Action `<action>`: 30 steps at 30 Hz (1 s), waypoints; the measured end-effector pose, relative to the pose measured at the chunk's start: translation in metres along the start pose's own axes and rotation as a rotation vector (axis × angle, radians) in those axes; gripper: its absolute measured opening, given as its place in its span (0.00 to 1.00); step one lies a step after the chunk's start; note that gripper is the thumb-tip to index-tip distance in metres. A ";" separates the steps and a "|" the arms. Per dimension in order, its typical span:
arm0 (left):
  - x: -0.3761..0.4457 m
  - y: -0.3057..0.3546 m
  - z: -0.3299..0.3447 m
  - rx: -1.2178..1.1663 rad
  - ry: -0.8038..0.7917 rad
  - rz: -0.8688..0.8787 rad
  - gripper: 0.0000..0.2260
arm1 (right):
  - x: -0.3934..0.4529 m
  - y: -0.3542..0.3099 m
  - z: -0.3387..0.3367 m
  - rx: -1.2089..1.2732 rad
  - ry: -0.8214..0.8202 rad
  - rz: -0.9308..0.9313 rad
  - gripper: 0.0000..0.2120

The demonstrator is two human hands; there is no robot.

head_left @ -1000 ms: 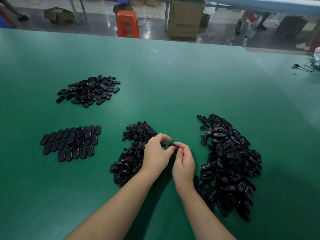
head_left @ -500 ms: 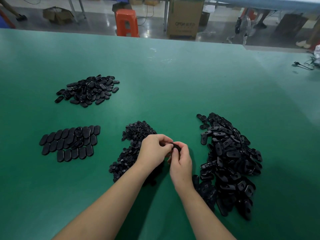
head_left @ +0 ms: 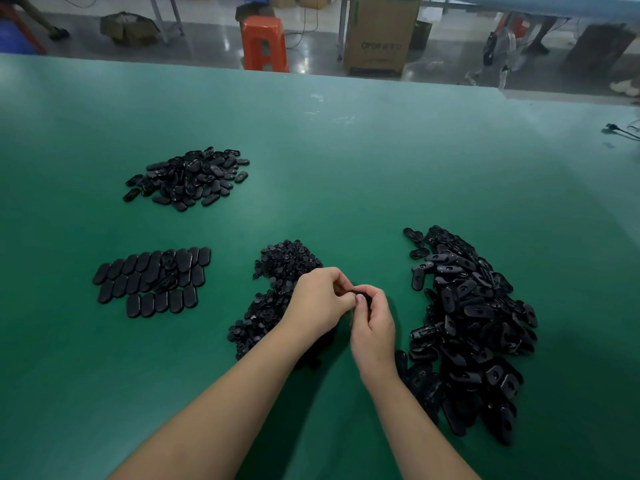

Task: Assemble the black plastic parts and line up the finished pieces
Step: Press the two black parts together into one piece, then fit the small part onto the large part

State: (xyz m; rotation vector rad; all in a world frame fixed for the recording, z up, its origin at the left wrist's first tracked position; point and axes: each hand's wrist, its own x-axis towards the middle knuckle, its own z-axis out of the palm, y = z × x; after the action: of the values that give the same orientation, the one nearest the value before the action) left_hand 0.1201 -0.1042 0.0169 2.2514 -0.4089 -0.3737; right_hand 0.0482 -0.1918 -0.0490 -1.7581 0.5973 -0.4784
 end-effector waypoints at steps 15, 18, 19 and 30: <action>-0.005 -0.006 0.003 -0.073 -0.028 0.022 0.04 | 0.000 0.001 0.000 -0.020 0.039 -0.060 0.13; -0.004 -0.008 0.000 -0.051 -0.028 0.049 0.02 | 0.000 0.000 0.001 -0.019 0.013 -0.050 0.14; -0.004 -0.008 -0.002 -0.029 -0.039 0.077 0.02 | 0.000 -0.001 0.002 -0.012 0.008 -0.041 0.14; -0.013 -0.030 -0.024 0.384 0.187 0.321 0.08 | -0.006 -0.007 0.001 -0.014 0.011 -0.089 0.12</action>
State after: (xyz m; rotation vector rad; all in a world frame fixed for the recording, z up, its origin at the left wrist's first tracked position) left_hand 0.1230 -0.0647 0.0114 2.5039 -0.7818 0.0924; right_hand 0.0453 -0.1862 -0.0421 -1.8023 0.5326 -0.5471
